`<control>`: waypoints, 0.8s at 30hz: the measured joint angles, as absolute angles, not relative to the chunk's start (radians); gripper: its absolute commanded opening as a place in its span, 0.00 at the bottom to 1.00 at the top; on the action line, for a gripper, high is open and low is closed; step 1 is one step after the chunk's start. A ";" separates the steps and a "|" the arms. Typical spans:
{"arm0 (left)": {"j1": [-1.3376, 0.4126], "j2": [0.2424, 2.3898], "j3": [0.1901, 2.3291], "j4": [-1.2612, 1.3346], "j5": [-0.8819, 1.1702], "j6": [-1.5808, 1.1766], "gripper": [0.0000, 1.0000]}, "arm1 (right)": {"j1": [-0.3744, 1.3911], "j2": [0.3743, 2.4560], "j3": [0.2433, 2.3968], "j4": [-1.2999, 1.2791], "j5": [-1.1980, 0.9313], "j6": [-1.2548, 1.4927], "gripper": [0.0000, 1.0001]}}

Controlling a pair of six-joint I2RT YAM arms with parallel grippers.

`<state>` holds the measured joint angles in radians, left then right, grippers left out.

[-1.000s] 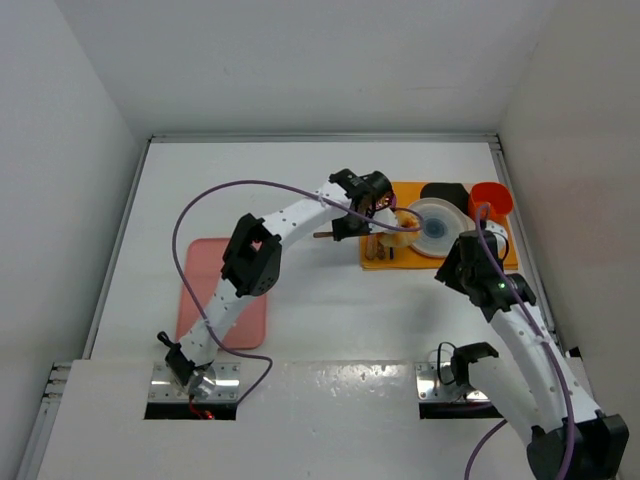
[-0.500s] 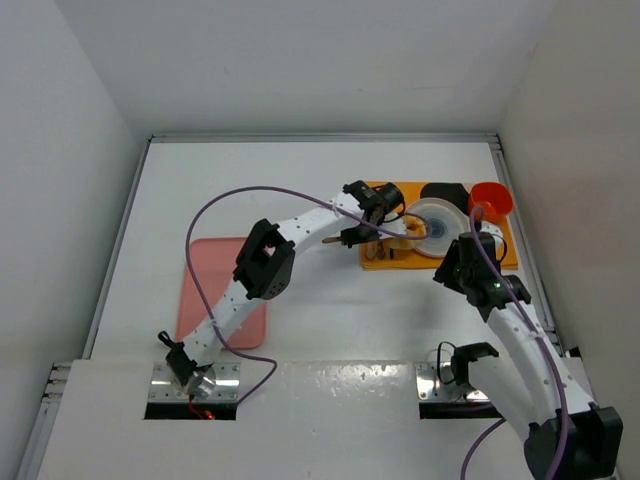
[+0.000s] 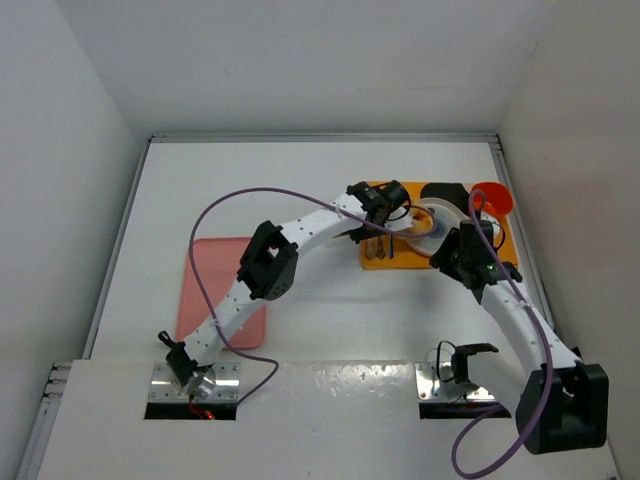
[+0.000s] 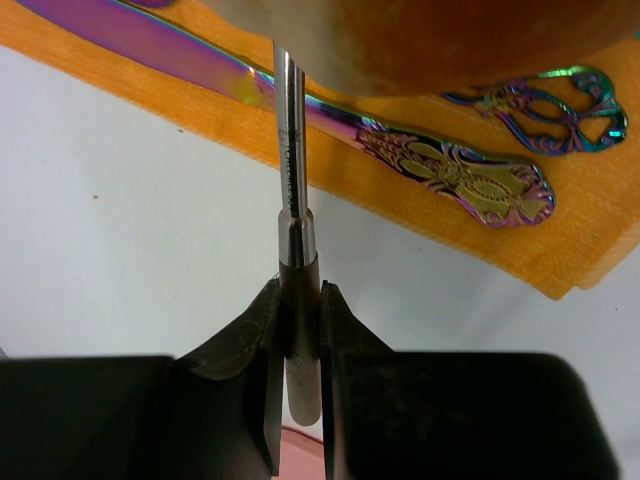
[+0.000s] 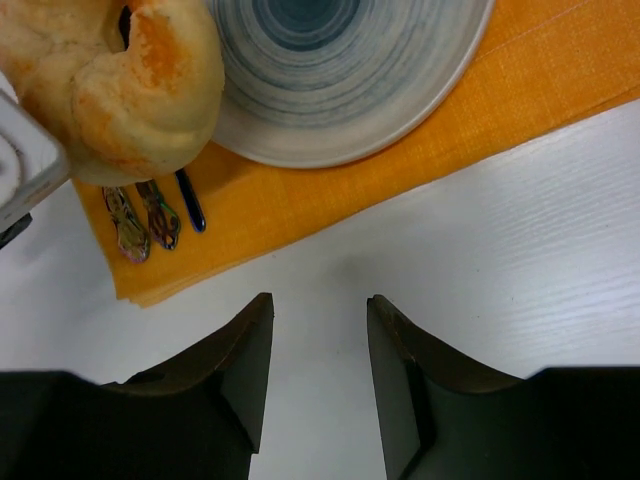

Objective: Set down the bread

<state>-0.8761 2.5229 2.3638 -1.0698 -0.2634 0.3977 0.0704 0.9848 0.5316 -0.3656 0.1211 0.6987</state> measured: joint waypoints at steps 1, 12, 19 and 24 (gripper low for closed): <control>-0.876 2.525 2.370 -1.066 -0.267 0.398 0.00 | 0.062 0.993 0.532 -0.354 0.118 0.707 0.43; -0.887 2.590 2.421 -1.002 -0.310 0.399 0.00 | 0.019 1.051 0.531 -0.269 0.072 0.731 0.43; -0.913 2.616 2.442 -0.969 -0.332 0.403 0.00 | 0.009 1.050 0.531 -0.270 0.058 0.730 0.42; -0.925 2.616 2.442 -0.949 -0.365 0.418 0.00 | -0.030 1.050 0.530 -0.270 0.049 0.733 0.42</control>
